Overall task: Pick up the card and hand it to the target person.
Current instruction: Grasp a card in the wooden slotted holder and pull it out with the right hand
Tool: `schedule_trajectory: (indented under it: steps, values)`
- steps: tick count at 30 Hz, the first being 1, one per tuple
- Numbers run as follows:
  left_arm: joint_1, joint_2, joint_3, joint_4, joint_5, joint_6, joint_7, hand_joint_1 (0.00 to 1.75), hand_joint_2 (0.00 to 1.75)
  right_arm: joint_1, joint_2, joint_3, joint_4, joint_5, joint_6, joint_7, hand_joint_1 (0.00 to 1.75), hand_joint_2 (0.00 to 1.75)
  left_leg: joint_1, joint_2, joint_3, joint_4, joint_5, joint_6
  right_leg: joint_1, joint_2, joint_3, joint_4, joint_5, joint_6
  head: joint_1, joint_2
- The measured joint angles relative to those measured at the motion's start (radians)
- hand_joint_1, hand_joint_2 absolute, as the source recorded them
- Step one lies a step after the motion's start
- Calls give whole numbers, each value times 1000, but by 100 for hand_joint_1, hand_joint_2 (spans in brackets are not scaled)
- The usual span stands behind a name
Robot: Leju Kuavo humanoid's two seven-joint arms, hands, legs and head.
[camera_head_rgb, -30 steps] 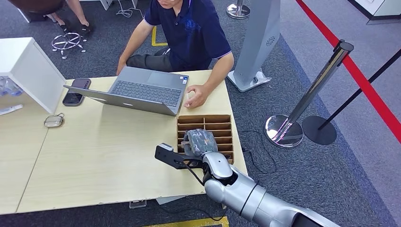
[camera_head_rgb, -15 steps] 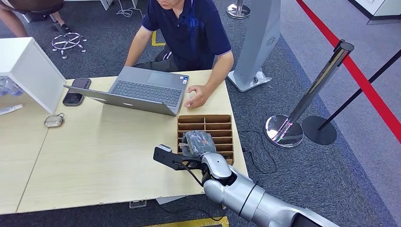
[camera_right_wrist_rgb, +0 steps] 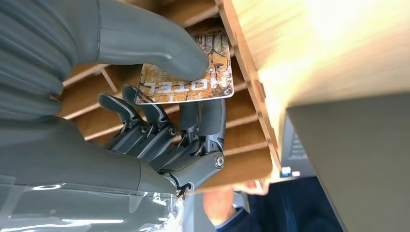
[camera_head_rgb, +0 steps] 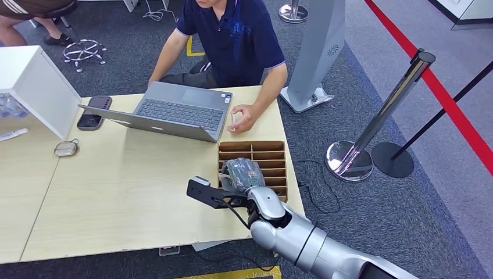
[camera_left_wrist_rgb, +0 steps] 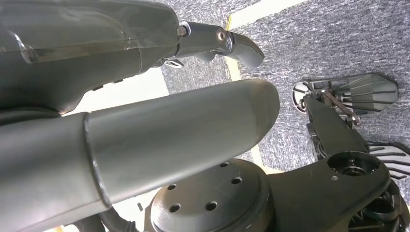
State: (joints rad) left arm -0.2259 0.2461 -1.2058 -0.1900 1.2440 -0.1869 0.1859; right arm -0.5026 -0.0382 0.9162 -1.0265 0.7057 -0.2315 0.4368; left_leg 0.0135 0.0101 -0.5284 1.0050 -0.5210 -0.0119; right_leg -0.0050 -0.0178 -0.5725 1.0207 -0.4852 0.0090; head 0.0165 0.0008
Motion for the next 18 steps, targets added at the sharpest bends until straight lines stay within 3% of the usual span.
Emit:
schedule_trajectory:
  steps: [18]
  values:
    - [21, 0, 1, 0, 3, 7, -14, 0, 0, -30, -92, -46, -240, 46, -14, 7, 168, 175, 0, 0, 0, 0, 0, 0, 0, 0, 0, 0, 0, 0, 0, 0]
